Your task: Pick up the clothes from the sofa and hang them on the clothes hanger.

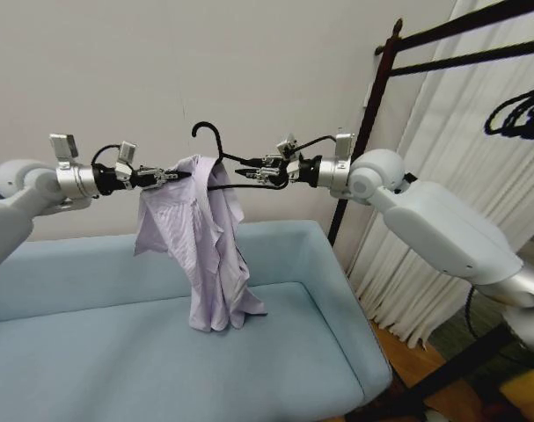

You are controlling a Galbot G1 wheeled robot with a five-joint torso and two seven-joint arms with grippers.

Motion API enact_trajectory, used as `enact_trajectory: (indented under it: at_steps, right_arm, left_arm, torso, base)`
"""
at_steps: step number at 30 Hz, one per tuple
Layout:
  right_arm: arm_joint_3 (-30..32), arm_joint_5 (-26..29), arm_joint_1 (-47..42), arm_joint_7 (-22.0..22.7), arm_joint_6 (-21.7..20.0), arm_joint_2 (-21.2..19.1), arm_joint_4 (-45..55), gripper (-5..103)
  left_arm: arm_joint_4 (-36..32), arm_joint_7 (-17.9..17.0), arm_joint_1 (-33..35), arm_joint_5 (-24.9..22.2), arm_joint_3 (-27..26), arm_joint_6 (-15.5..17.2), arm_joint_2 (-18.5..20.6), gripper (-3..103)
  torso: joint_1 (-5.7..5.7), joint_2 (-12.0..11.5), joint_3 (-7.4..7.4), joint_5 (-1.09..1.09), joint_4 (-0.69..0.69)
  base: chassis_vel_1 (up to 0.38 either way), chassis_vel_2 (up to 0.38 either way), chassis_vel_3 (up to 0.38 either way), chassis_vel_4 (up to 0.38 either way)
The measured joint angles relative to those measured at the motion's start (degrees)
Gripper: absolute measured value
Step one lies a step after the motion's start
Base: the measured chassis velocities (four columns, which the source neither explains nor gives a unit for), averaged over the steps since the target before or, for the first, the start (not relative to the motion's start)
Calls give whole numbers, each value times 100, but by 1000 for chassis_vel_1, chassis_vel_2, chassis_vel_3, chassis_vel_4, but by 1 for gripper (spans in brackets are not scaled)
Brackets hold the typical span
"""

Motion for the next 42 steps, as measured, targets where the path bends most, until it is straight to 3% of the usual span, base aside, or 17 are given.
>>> enact_trajectory:
  at_steps: [2,3,7,9,14,21,25,30,32,35,37,39,42]
  right_arm:
    - [70,262,-67,486,-45,-81,45,59]
    - [70,262,-67,486,-45,-81,45,59]
    - [247,647,-218,1120,-84,-155,50,76]
    - [392,1017,-358,1710,-197,-241,38,86]
    - [531,1465,-684,2254,-274,-427,76,99]
    - [666,1716,-1257,2365,-425,-409,200,100]
    - [694,1900,-1678,2505,-415,-198,329,100]
    - [995,2898,-2274,2900,-290,427,552,100]
    - [1032,2992,-2315,2928,-287,482,569,100]
    - [1329,3633,-2583,3000,-263,792,639,100]
    - [1368,3687,-2613,3000,-260,808,646,100]
    - [1436,3733,-2689,2941,-259,798,674,100]
    - [1449,3621,-2740,2843,-261,743,708,100]
  left_arm:
    - [10,-2,-2,-2,-14,-31,0,2]
    - [10,-2,-2,-2,-14,-31,0,2]
    - [22,-4,-7,-2,-36,-52,-5,2]
    - [31,-14,-27,-2,-42,-63,-8,2]
    - [46,-3,-94,-48,-46,-72,-2,2]
    - [73,15,-226,-111,18,-77,-36,2]
    - [101,45,-296,-139,66,-97,-47,2]
    - [184,180,-254,-144,66,-203,-58,2]
    - [184,199,-241,-144,66,-216,-55,2]
    - [196,417,-116,-190,67,-381,-38,2]
    - [219,486,-90,-225,71,-433,-37,2]
    - [383,967,20,-281,84,-670,-55,2]
    - [415,1121,92,-270,78,-722,-58,2]
  torso:
    - [0,0,0,0,-1]
    - [0,0,0,0,-1]
    - [0,0,0,1,0]
    - [0,0,0,0,0]
    - [0,0,0,1,-2]
    - [0,0,0,-1,0]
    - [0,0,0,0,-1]
    - [1,0,0,-1,2]
    - [1,0,0,-1,2]
    - [1,0,0,-1,2]
    - [1,0,0,-1,0]
    - [1,0,0,-1,-1]
    - [1,0,0,-2,-1]
  base:
    - [0,0,0,0]
    - [0,0,0,0]
    - [0,0,0,0]
    - [0,0,0,0]
    - [0,0,0,0]
    - [0,0,0,0]
    - [0,0,0,0]
    - [0,0,0,0]
    - [0,0,0,0]
    - [0,0,0,0]
    - [0,0,0,0]
    - [0,0,0,0]
    - [0,0,0,0]
